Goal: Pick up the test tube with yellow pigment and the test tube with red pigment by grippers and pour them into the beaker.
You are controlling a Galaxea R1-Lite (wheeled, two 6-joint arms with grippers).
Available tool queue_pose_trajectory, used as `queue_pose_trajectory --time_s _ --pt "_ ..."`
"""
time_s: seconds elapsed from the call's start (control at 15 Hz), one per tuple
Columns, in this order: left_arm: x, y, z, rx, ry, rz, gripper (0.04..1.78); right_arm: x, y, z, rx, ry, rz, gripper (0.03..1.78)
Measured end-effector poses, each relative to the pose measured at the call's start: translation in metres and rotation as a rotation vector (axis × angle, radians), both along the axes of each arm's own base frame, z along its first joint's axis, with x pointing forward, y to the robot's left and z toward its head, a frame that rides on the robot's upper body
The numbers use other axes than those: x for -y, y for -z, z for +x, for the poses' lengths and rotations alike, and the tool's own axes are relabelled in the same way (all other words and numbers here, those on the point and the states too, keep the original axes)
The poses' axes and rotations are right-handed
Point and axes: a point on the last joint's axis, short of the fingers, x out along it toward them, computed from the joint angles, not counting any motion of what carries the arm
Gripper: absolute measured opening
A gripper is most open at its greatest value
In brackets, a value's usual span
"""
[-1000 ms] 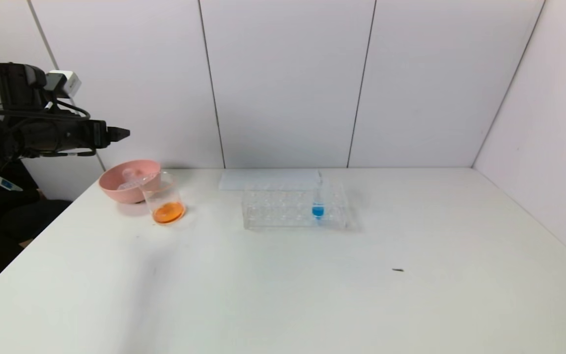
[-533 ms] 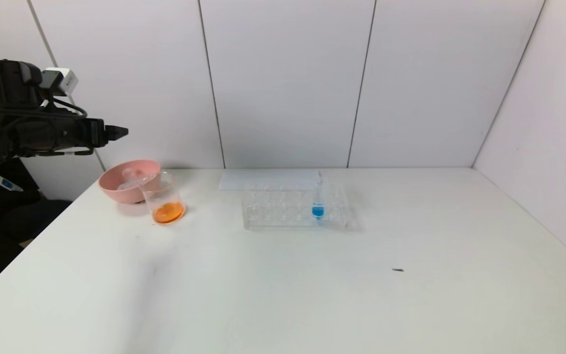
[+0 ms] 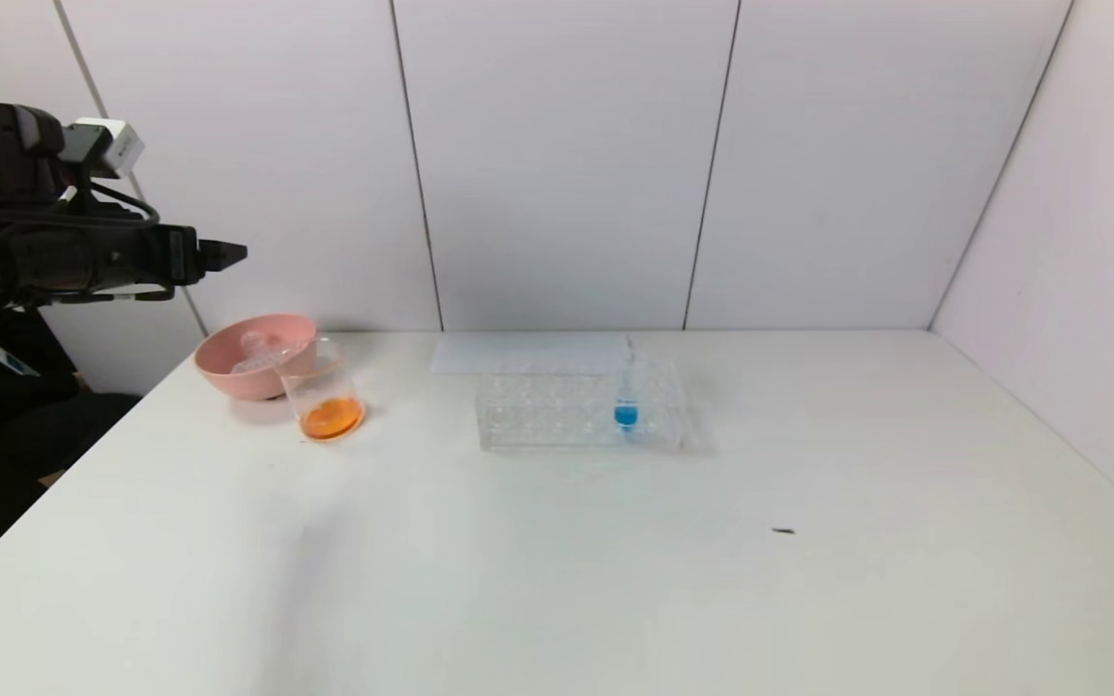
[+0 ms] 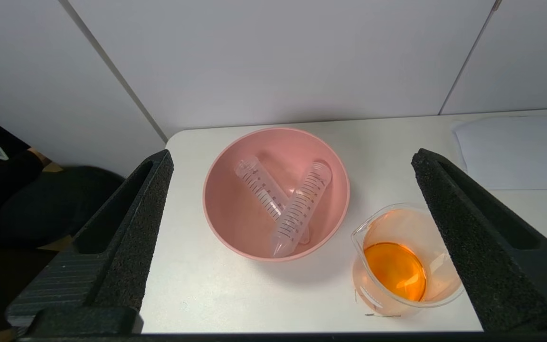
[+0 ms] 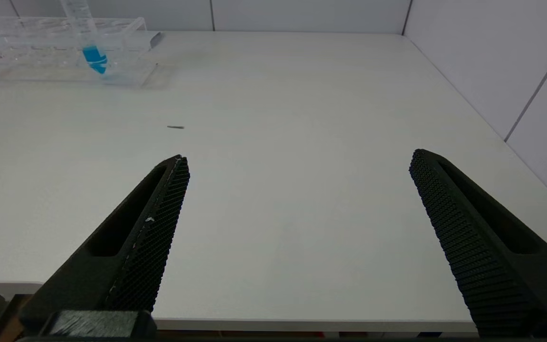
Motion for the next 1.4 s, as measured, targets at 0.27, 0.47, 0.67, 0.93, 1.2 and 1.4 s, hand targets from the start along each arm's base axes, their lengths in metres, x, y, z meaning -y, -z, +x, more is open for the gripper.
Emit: queue_pose_trajectory --time_s 0.27,0.47,0.67,0.93,1.2,1.4 --pt "0.002 -0.011 -0.016 0.022 -0.004 0.005 1.76 0.0 0.0 0.0 0.0 0.0 0.0 1.7" --pt "0.005 -0.021 -0.041 0.052 -0.013 0.027 1.76 0.0 0.0 0.0 0.0 0.0 0.0 1.7" --pt "0.006 -0.026 -0.059 0.067 -0.057 0.027 1.76 0.0 0.0 0.0 0.0 0.0 0.0 1.7" --pt "0.009 -0.035 -0.078 0.1 -0.077 0.025 1.76 0.0 0.0 0.0 0.0 0.0 0.0 1.7" --pt "0.013 -0.035 -0.103 0.11 -0.079 0.025 1.76 0.0 0.0 0.0 0.0 0.0 0.0 1.7" --pt "0.018 -0.034 -0.13 0.126 -0.077 0.03 1.76 0.0 0.0 0.0 0.0 0.0 0.0 1.7"
